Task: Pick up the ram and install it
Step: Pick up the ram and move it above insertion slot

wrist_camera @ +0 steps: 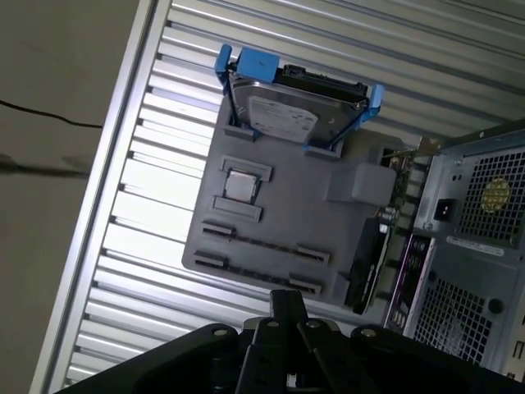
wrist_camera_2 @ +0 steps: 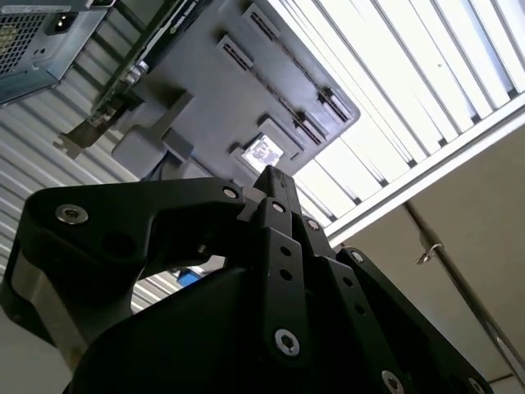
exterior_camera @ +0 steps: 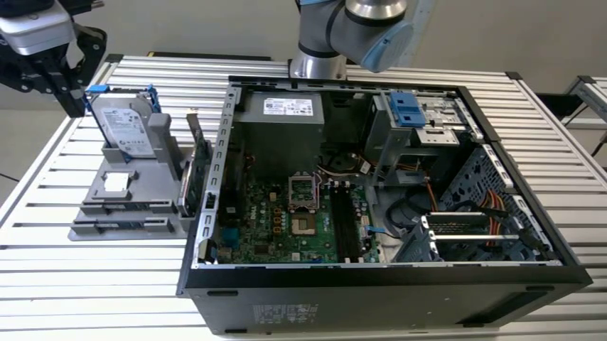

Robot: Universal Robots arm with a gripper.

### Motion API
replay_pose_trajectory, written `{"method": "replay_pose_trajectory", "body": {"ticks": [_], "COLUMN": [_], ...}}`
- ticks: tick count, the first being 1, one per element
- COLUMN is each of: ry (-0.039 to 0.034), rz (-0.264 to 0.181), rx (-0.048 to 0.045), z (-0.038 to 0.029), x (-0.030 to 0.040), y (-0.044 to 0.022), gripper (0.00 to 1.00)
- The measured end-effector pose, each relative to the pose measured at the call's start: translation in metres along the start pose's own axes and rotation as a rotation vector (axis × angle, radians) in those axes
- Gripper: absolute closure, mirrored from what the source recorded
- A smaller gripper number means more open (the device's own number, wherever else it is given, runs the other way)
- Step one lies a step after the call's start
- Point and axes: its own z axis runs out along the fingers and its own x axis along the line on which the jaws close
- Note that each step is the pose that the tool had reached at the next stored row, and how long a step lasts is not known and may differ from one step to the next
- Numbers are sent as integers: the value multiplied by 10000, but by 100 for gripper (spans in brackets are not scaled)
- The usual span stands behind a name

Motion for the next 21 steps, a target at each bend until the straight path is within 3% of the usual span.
{"method": "replay_pose_trajectory", "body": {"ticks": [21], "ry": [35], "rz": [-664], "rx": [-12], "z": [-1], "x": [0], "y": [0], "gripper": [100]}}
